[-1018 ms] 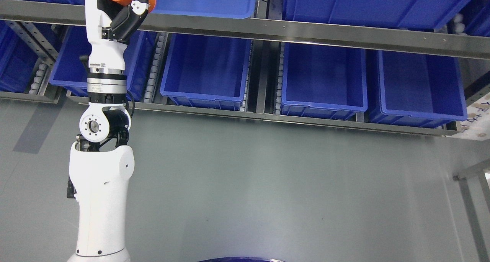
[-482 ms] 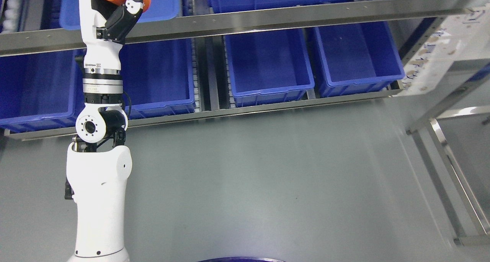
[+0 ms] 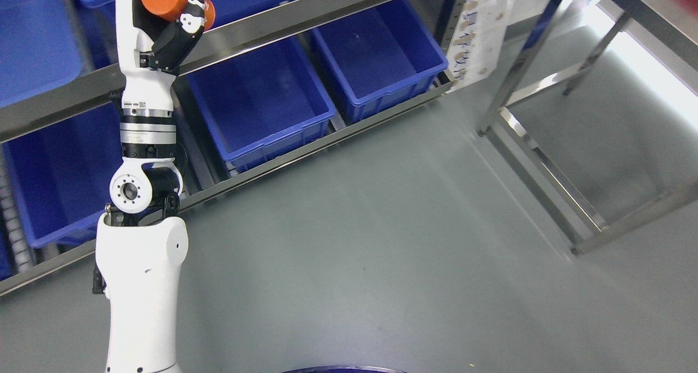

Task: Grab orange capacitor from left shelf to right desk
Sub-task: 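Hold the capacitor in the left hand while turning toward the steel table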

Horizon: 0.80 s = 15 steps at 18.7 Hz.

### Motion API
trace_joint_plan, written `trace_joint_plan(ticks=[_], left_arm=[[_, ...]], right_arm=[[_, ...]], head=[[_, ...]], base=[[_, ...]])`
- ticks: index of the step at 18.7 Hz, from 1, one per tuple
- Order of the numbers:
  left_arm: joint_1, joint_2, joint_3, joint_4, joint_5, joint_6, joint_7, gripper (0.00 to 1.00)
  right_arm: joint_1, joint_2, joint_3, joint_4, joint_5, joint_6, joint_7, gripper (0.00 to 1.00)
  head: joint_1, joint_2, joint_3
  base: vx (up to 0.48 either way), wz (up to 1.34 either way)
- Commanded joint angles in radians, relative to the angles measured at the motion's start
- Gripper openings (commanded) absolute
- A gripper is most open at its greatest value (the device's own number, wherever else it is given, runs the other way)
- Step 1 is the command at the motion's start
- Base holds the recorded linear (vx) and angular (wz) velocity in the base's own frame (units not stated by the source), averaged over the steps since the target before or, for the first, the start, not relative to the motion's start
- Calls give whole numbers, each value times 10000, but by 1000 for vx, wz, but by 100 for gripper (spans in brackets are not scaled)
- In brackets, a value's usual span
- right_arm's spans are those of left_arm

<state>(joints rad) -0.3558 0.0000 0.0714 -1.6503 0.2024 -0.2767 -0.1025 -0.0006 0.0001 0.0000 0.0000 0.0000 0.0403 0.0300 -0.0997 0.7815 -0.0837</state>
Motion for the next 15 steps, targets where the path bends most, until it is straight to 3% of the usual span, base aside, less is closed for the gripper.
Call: trace_joint_plan(ticks=[1,15], left_arm=[[459,175,-208,12,16,37,-3,3],[291,175,-990,166,492,52,-3,4]], right_arm=[[343,-175,-123,-230,0,-4,7,100],[343,-175,-108,-230,0,-4,7,100]], head=[[0,0,0],[0,0,0]], base=[[77,-756],[172,-624]])
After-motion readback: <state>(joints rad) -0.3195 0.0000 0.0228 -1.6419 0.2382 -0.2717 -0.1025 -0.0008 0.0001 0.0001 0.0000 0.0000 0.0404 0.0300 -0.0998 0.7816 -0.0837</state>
